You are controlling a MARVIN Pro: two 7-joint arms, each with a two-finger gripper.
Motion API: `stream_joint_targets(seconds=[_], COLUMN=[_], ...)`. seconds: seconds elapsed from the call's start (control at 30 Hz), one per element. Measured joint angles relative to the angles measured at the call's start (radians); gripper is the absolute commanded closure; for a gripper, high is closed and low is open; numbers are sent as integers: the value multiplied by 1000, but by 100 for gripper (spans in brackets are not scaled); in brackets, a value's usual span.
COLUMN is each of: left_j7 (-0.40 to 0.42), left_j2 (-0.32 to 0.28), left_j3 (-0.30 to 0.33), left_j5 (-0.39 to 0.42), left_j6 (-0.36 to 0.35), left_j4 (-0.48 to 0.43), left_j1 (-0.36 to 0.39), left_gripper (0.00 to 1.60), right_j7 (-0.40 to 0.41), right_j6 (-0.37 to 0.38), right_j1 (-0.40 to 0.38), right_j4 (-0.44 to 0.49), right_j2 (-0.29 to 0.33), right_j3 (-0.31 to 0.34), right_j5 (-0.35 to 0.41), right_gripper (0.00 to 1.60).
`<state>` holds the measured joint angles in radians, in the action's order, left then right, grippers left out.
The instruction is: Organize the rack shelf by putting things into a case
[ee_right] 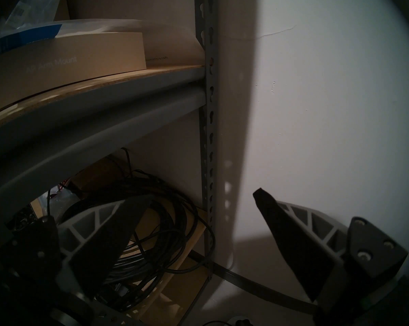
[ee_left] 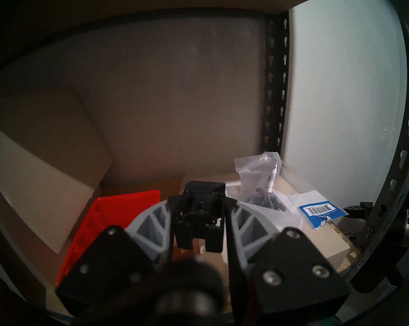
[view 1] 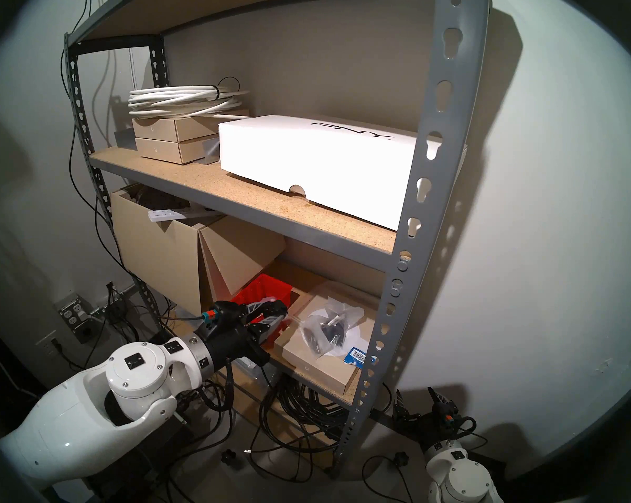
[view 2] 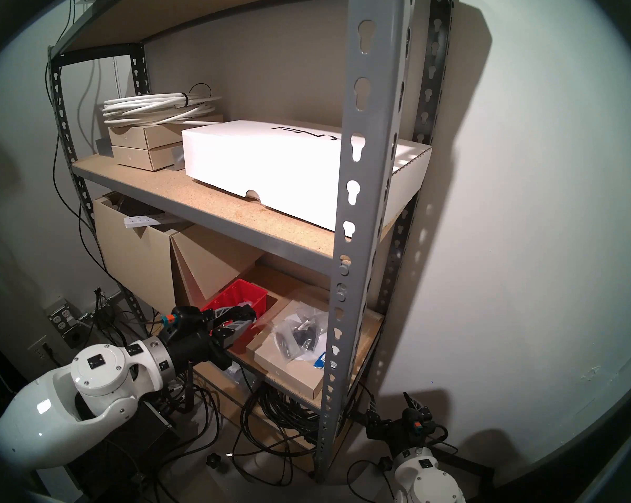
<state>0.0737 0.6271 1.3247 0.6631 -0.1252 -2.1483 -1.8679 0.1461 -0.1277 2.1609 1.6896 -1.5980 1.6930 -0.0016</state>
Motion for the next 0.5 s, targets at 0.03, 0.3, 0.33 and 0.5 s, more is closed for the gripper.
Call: stream_joint_targets(seconds=[0.03,0.3,0.33,0.5], left_j7=[5,39,41,64], left_j2=[-8,-45,-46,-57], left_j3=[14,96,99,120], left_j5=[11,76,78,95], left_j6=[0,9,10,18], left_j4=[-1,10,12,45], left_j1=[-7,-51,-53,-61], left_gripper=[160,160,160,160], right_j7=[0,0,0,0], right_j6=[0,0,0,0], right_j1=[0,0,0,0], right_j4=[0,0,0,0], right_j2=[0,0,0,0], right_j3=[0,0,0,0], right_j5=[0,0,0,0], right_gripper=[0,0,0,0])
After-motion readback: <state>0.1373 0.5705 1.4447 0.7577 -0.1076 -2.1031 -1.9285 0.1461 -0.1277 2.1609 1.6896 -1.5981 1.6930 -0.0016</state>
